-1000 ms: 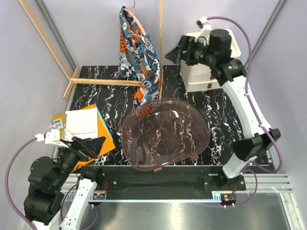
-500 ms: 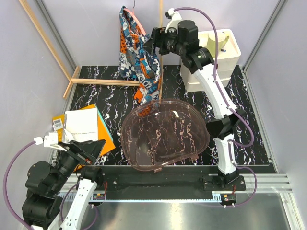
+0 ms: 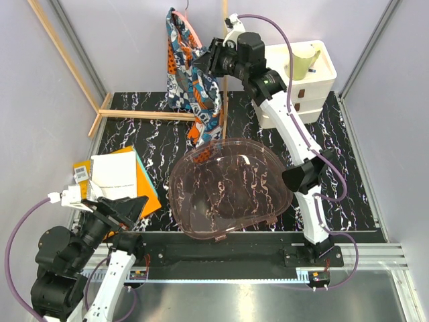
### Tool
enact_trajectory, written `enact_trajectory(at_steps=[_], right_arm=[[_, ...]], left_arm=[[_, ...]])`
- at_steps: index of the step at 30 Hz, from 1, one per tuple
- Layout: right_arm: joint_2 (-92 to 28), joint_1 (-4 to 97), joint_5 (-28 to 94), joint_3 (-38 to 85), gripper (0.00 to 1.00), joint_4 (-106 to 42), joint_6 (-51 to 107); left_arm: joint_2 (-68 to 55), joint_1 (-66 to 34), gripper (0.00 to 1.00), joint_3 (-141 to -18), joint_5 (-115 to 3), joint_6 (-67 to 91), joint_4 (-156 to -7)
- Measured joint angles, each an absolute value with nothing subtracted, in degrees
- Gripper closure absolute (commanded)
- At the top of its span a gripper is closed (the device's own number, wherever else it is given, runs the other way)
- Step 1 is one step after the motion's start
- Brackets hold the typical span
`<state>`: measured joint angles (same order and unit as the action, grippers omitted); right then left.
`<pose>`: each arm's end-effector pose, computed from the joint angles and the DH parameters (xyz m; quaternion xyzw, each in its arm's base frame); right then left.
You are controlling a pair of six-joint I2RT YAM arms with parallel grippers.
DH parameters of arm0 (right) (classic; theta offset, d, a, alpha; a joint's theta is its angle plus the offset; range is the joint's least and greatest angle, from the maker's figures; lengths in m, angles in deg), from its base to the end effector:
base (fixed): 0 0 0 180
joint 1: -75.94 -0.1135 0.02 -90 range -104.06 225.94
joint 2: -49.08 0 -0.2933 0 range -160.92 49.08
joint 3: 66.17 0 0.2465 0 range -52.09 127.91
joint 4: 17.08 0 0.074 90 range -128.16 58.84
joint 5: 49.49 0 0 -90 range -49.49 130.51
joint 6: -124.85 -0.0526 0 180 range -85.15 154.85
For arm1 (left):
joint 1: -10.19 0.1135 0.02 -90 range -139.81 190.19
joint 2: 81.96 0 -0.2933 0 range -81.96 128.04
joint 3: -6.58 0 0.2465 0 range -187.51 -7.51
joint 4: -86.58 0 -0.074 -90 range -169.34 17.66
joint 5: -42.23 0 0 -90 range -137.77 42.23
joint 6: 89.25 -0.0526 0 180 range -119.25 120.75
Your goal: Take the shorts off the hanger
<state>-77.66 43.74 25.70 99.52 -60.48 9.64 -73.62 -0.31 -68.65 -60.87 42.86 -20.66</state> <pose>0.4258 0.2840 0.4938 -0.1317 0.7212 0.4064 0.5453 -0.0502 -0.0028 0.3700 -0.1273 0.7305 -0.3709 0.5591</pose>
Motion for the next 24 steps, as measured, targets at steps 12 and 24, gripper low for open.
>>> enact_trajectory(at_steps=[12,24], right_arm=[[-80.89,43.37,19.74,99.55,1.0,-45.56,-10.38],[-81.18,43.32,14.16,94.65,1.0,-30.67,-28.83]], left_arm=[[-73.38,-0.31,0.01,-71.73,-61.33,43.28,-20.27],[-72.75,-0.31,0.01,-71.86,-61.35,43.28,-20.18]])
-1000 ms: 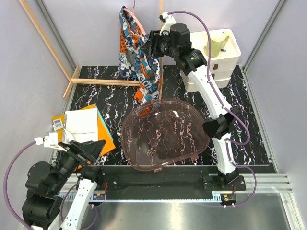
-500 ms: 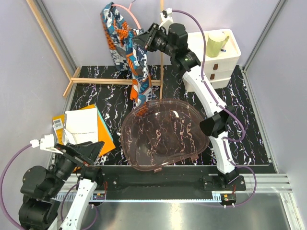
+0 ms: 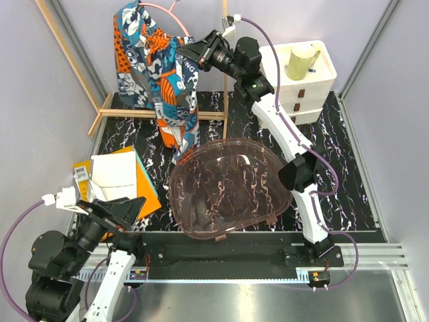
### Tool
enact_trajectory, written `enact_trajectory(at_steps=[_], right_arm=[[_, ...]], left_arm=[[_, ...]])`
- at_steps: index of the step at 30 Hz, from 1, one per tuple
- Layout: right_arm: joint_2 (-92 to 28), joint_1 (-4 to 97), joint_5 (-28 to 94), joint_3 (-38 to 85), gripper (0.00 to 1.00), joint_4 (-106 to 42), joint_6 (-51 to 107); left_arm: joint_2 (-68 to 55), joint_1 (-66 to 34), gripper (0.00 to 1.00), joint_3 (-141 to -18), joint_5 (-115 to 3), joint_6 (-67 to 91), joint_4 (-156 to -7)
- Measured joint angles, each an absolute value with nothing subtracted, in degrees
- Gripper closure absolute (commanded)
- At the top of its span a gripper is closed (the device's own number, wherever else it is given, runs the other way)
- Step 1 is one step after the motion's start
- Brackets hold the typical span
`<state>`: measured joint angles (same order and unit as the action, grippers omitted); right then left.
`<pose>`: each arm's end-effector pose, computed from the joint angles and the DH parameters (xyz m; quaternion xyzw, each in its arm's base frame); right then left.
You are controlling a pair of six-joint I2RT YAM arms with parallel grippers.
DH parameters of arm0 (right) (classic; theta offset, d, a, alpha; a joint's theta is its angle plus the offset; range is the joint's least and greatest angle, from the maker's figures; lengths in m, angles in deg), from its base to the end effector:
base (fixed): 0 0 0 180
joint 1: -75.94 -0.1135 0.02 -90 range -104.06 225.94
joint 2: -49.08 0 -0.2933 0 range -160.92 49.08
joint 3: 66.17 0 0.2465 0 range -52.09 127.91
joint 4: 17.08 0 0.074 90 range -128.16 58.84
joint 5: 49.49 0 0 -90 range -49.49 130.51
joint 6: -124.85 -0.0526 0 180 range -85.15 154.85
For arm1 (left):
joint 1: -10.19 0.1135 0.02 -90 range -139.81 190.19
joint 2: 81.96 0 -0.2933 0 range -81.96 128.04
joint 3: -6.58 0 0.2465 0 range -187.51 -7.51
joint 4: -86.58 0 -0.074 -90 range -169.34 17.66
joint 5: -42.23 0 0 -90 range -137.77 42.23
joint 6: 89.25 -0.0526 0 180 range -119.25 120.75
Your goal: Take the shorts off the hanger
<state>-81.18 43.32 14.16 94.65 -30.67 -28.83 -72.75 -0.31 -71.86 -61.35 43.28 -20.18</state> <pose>0.4403 0.3095 0.4980 -0.0214 0.6073 0.6734 0.4211 -0.0586 -0.0017 0.3822 -0.1229 0.7203 -0.3797 0.5673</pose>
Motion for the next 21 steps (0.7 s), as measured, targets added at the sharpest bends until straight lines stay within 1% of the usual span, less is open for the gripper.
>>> enact_trajectory(at_steps=[8,14,21], right_arm=[[-81.18,43.28,11.87,91.61,1.0,-22.41,-36.89],[-78.12,43.15,11.06,83.57,1.0,-16.42,-37.55],[-76.81,43.02,10.53,80.51,1.0,-11.83,-39.8]], left_arm=[[-72.75,-0.31,0.01,-71.86,-61.4,43.28,-20.18],[-72.75,-0.31,0.01,-71.86,-61.55,43.3,-20.16],[-72.75,-0.31,0.01,-71.86,-61.81,43.38,-20.16]])
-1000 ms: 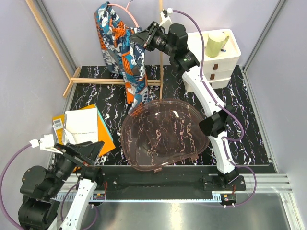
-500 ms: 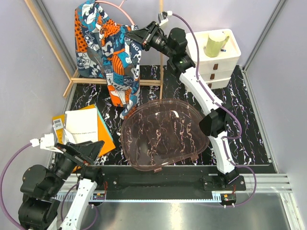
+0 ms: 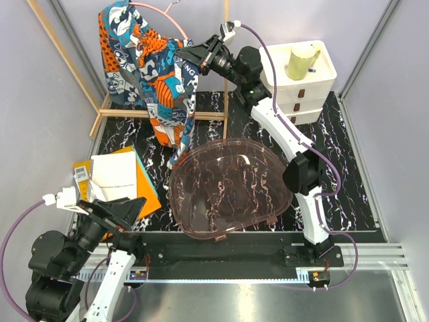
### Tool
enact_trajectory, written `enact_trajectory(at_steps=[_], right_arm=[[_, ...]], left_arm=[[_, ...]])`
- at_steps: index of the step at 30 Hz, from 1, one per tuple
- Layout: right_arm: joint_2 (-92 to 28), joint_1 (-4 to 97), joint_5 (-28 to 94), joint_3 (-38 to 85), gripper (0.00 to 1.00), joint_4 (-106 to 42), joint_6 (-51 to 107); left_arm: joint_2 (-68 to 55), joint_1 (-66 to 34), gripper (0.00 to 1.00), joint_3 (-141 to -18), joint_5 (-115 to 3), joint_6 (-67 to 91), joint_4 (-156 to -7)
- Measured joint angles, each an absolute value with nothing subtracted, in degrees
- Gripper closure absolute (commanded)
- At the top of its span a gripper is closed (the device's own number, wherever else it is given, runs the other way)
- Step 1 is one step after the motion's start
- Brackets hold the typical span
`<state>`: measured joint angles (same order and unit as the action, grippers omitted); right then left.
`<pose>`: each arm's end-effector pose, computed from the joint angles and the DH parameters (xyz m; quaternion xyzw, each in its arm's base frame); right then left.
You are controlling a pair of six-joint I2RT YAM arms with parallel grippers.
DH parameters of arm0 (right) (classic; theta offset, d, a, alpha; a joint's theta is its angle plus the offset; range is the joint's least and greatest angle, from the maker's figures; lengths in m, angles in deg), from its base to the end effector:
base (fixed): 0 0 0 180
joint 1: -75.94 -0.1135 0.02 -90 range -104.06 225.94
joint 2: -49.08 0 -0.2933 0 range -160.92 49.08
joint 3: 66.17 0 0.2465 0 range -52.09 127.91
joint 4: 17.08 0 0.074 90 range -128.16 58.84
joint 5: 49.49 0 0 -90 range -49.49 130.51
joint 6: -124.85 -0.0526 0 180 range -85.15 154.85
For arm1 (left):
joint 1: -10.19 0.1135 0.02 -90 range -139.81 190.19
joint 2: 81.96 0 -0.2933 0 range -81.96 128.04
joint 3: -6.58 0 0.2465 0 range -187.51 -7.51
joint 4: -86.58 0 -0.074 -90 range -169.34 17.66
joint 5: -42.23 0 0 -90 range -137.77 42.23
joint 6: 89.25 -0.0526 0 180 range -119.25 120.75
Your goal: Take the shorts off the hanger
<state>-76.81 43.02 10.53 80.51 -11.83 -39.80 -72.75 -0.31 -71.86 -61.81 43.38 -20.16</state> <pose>0.4305 0.3100 0.4911 -0.0228 0.5562 0.7420 0.3736 -0.0588 -0.0021 0.3821 -0.1208 0.7208 -0.3826 0.5653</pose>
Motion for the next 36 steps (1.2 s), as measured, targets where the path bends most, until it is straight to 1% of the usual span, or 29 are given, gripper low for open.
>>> enact_trajectory(at_steps=[9,15,24,27,31,36], right_arm=[[-77.33,42.93,9.0,84.25,1.0,-12.03,-42.9],[-77.29,42.89,7.89,83.13,1.0,-10.82,-43.23],[-71.69,42.54,7.43,62.54,1.0,-5.91,-43.8],[-70.62,42.23,5.7,59.92,1.0,-7.0,-42.05],[-69.05,41.73,2.77,61.16,1.0,-10.5,-37.46],[-68.11,40.66,-1.51,70.5,1.0,-20.81,-27.04]], left_arm=[[-72.75,-0.31,0.01,-71.86,-62.16,43.89,-20.1],[-72.75,-0.31,0.01,-71.86,-62.18,43.95,-19.79],[-72.75,-0.31,0.02,-71.89,-62.21,44.11,-19.59],[-72.68,-0.31,0.03,-72.15,-62.21,43.84,-19.35],[-71.35,-0.31,0.04,-73.92,-62.18,43.12,-19.24],[-67.7,-0.31,0.05,-77.72,-62.18,41.99,-19.33]])
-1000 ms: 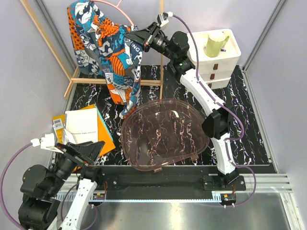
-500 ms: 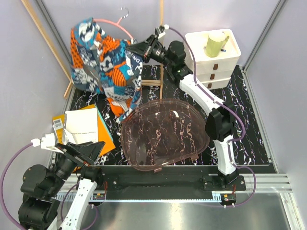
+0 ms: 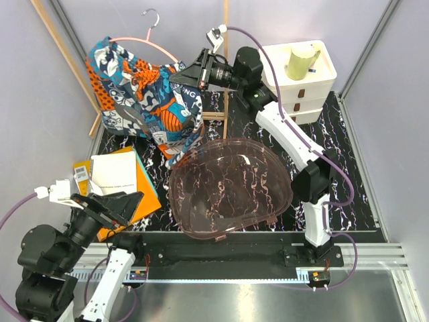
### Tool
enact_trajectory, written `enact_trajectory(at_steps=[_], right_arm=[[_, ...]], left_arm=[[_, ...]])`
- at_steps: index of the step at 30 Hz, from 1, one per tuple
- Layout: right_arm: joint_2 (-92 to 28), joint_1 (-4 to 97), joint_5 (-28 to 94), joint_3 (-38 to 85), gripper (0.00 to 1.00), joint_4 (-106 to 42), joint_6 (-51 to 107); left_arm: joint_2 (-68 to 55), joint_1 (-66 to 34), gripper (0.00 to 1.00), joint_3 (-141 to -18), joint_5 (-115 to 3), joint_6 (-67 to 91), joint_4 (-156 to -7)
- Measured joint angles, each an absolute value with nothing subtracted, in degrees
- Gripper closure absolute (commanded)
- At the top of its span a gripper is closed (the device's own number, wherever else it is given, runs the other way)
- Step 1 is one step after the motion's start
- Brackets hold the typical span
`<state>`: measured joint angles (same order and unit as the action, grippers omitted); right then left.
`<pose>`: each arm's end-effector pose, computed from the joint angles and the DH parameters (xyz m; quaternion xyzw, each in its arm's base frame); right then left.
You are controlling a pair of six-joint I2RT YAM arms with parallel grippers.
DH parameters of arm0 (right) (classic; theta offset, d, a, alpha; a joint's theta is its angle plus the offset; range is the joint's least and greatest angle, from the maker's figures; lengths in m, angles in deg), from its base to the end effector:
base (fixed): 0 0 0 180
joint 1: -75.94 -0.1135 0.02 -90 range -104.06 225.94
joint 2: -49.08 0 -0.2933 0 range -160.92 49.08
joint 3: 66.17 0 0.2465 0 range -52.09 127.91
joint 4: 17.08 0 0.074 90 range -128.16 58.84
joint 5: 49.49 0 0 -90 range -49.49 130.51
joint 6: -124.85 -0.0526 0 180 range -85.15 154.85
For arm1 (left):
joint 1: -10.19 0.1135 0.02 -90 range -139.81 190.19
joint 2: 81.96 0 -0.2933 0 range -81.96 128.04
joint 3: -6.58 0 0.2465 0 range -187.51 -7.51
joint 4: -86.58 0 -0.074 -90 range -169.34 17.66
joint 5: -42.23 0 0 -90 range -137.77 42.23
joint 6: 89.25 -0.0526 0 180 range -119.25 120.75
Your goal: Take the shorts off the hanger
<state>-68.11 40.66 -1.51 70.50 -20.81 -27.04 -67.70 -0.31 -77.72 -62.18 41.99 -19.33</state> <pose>0.3839 0.3148 0.4873 -0.1485 0.6141 0.7013 0.3301 -0.0569 -0.0028 0.4086 -0.1100 0.7226 -0.3777 0.5685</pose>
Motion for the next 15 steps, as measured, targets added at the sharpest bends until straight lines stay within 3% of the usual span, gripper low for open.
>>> enact_trajectory(at_steps=[7,15], right_arm=[[-64.96,39.69,-6.75,79.0,1.0,-32.99,-11.37],[-56.3,39.45,-6.49,69.56,1.0,-39.3,0.87]], left_arm=[[-59.63,-0.31,0.09,-88.26,-63.1,40.81,-22.17],[-42.21,-0.31,0.1,-110.11,-66.51,31.76,-29.34]])
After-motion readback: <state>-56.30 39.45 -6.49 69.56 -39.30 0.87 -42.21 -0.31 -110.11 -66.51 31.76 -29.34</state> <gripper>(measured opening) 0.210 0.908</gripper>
